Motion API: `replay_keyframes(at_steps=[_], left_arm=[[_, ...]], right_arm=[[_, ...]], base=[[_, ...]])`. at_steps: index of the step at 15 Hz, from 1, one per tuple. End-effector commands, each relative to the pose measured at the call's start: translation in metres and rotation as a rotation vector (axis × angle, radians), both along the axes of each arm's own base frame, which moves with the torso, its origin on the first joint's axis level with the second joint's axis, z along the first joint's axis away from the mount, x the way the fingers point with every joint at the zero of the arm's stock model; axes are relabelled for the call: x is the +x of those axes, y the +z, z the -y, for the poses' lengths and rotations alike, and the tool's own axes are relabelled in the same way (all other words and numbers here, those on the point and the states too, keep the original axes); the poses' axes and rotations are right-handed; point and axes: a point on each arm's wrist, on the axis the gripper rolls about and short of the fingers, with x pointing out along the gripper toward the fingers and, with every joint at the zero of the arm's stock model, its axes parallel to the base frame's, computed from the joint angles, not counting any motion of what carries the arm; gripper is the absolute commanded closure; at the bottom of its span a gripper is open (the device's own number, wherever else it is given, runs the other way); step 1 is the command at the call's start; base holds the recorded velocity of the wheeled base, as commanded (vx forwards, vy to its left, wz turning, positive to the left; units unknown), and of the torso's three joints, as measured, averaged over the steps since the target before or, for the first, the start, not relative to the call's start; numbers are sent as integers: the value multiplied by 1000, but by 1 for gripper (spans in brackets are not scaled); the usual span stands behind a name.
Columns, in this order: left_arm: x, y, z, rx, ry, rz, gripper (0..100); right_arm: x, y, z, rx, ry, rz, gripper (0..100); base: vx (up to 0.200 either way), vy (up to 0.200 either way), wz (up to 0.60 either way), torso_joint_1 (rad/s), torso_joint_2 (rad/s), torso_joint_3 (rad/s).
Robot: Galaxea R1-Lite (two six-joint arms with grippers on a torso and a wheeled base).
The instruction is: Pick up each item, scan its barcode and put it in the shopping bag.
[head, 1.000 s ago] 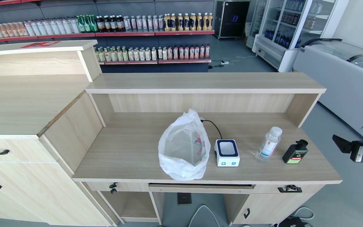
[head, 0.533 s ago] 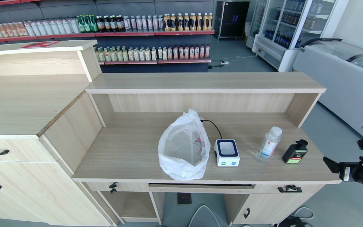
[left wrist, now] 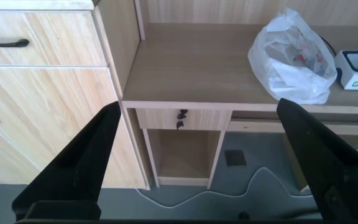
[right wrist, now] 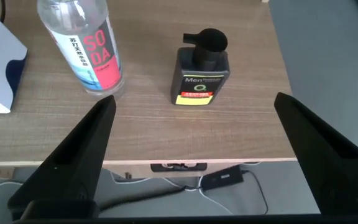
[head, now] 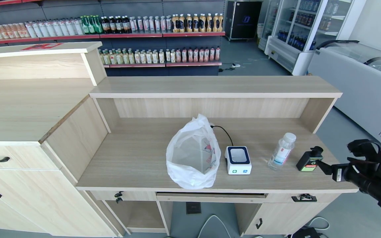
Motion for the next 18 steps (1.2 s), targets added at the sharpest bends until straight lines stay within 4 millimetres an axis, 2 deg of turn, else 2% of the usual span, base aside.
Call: replay_keyframes(at_steps=[1,5,18], left_arm=[[0,0,0,0,0,0,0],[0,0,0,0,0,0,0],[0,0,0,0,0,0,0]], right_arm=[[23,-16,-6,6,55,-3,0],[51,-32,-23,6,133,6,0],[110,-64,-58,-3,244,48,0]], base=[[0,0,0,0,0,0],[0,0,0,0,0,0],[0,0,0,0,0,0]])
